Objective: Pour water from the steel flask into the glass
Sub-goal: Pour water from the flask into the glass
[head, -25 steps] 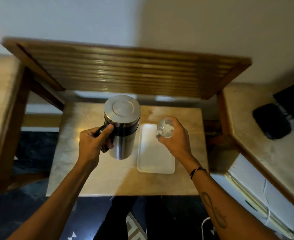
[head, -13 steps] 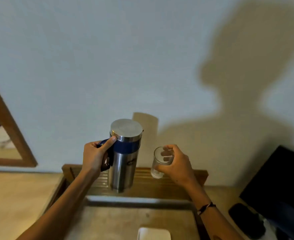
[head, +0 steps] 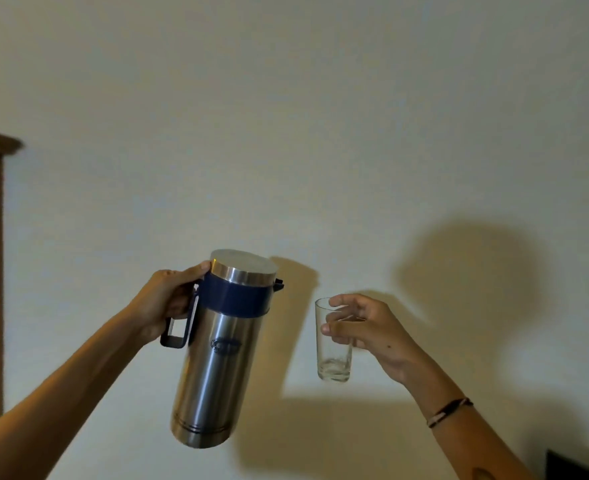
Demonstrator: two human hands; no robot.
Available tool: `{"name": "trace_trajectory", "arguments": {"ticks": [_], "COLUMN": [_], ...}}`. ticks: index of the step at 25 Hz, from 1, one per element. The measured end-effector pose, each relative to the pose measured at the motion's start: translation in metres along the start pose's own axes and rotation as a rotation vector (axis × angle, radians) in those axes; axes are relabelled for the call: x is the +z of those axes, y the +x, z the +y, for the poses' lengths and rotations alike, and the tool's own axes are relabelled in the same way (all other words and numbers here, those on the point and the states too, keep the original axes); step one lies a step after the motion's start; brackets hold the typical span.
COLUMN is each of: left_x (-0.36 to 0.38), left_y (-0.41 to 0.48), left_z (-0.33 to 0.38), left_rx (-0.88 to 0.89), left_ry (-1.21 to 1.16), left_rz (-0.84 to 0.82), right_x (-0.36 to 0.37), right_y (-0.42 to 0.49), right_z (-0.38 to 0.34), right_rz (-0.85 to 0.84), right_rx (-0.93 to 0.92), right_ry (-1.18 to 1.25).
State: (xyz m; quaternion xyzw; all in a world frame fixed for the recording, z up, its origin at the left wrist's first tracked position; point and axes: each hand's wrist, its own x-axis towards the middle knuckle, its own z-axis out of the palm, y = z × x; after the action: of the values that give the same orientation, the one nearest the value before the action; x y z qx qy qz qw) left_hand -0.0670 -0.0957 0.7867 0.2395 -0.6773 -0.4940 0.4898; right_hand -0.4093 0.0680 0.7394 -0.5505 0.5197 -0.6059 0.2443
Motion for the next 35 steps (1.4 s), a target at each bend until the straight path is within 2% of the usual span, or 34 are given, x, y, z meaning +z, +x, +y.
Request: {"name": "trace_trajectory", "arguments": {"ticks": [5,10,14,20,26,35], "left_x": [0.013,0.037,0.056,0.079,0.106,0.123], "left_y": [0.025,0.049,0.064,0.079,0.083,0.088], "left_z": [0.074,0.136,0.169,0.186,0.189,0.183], "left_rx": [-0.010,0.031,0.031,-0.044,-0.088,-0.099], "left_ry": [0.118,0.417,0.639,0.855,1.006,1.109], "left_rz": [-0.180,-0.359,-0.437,-0.455,-0.565,-0.616], "right_x": [0.007,0.010,0.010,0.008,0.013,0.019], "right_y": [0.006,0.010,0.014,0.013,0.013,0.012], "right_z": [-0.018,-0.034,-0.043,-0.044,-0.034,-0.015], "right_rz": [-0.046,-0.074,-0.088,-0.148,-0.165,-0.127], "right_rx": [-0.009,-0.036,-0.059,-0.043,-0.038,-0.044], "right_ry": [0.082,0.101,0.075,0.111,0.113,0.071]}}
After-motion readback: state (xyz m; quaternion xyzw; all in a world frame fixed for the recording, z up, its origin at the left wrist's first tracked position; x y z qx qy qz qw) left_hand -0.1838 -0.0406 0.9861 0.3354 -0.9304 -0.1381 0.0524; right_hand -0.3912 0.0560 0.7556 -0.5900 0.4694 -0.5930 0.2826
